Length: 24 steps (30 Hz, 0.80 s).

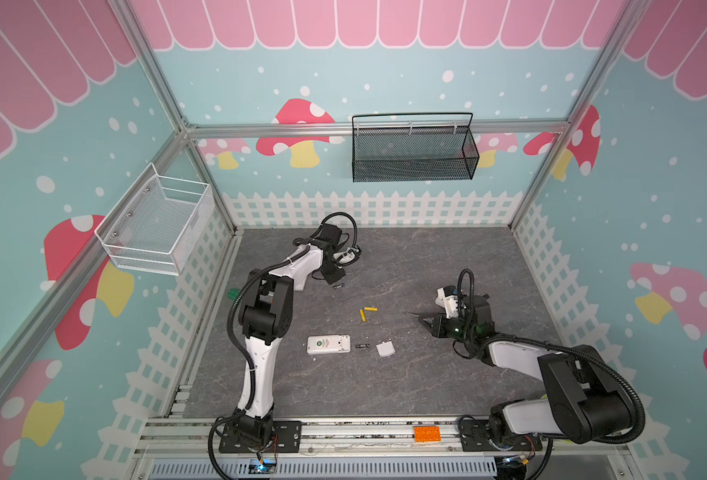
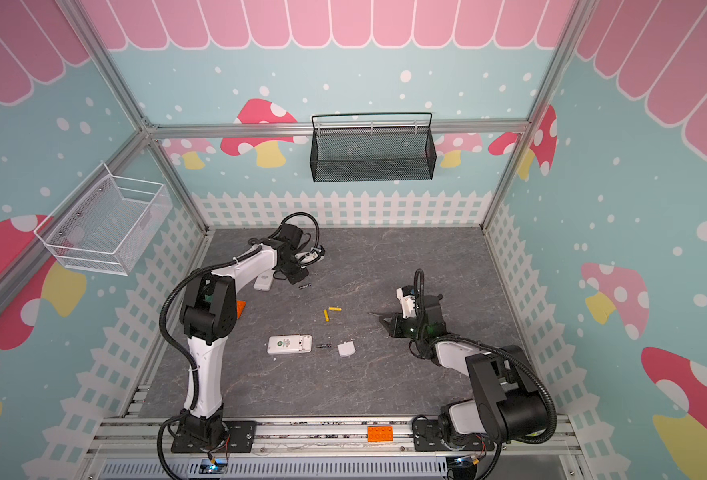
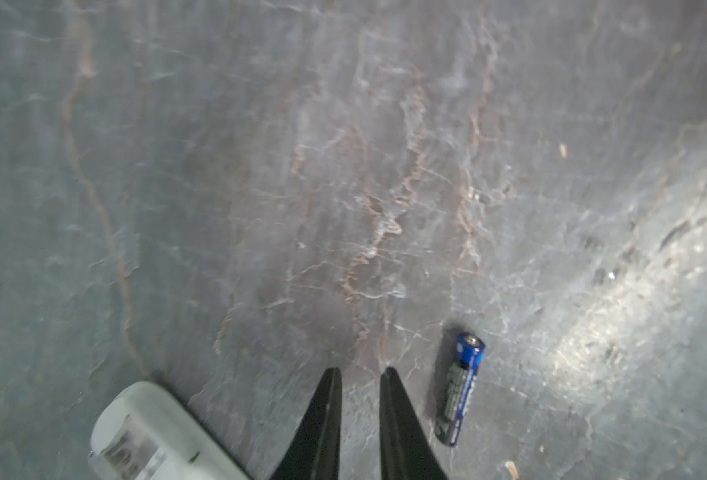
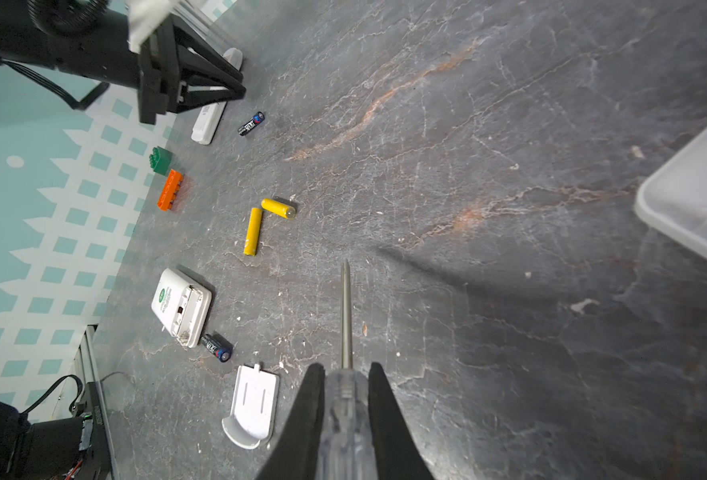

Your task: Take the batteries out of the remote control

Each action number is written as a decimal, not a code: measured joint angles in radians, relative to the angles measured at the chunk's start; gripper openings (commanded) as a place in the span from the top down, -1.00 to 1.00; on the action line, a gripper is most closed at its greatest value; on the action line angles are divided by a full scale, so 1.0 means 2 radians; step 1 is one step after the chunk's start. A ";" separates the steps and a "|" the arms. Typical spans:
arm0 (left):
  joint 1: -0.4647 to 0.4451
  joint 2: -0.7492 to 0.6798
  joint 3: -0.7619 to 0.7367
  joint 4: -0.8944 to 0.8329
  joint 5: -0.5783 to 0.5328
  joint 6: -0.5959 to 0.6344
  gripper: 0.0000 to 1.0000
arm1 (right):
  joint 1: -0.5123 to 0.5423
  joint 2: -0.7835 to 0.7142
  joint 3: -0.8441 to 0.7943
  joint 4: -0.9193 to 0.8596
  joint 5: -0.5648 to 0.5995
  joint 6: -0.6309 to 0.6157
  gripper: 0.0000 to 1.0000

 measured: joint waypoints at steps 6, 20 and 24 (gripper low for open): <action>0.019 -0.077 0.000 0.020 -0.021 -0.078 -0.47 | 0.000 0.023 -0.012 0.047 0.017 0.003 0.77; 0.089 -0.295 -0.276 0.124 0.020 -0.234 -0.99 | 0.000 0.114 -0.015 0.145 0.042 -0.001 0.40; 0.094 -0.341 -0.375 0.173 0.042 -0.263 -0.99 | 0.000 0.127 -0.008 0.150 0.051 -0.012 0.31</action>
